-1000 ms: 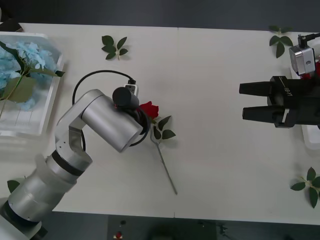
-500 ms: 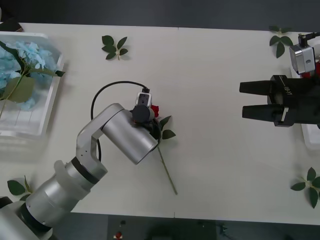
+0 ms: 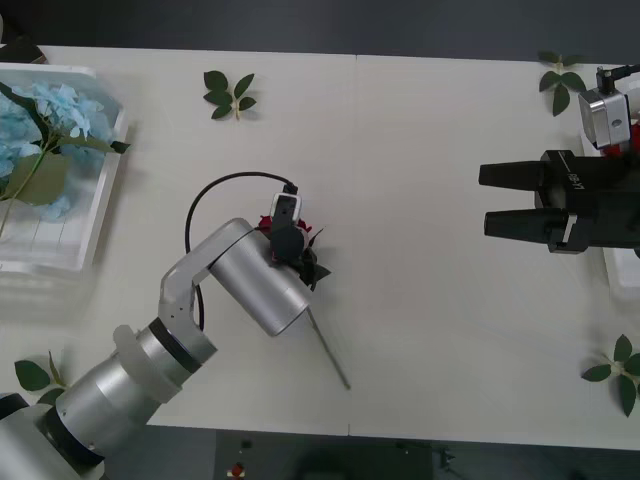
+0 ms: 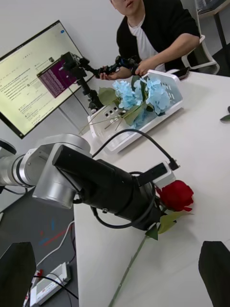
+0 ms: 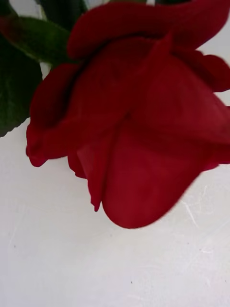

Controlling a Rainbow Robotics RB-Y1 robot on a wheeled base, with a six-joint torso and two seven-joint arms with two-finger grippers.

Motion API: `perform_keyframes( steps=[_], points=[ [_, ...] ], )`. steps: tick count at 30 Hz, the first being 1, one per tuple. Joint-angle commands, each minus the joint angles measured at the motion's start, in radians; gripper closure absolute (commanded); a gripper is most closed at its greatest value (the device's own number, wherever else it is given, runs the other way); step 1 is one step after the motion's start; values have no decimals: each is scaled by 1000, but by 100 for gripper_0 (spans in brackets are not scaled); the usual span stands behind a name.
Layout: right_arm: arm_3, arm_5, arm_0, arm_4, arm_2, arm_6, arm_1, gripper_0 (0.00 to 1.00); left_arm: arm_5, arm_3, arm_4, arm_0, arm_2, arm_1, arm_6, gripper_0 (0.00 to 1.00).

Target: Put the red flowers into the right box and the blue flowers into the left box

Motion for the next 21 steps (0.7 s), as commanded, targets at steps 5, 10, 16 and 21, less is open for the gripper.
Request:
perform_keyframes(
  steps=[5, 10, 16, 21],
  points=[
    [-18, -3, -15, -11, -16, 9, -9, 0, -26, -16, -11, -8, 5, -9, 26, 100],
    [-18, -3, -15, -9, -16, 9, -9, 0, -6, -102, 13, -8, 40, 18, 33, 100],
    [-18, -5, -15, -9, -14, 9, -9, 0, 78, -312, 182, -8, 146, 97, 26, 100],
    [-18, -3, -15, -9, -16, 9, -9, 0, 135, -455, 429, -8, 315, 176, -70, 100]
  ],
)
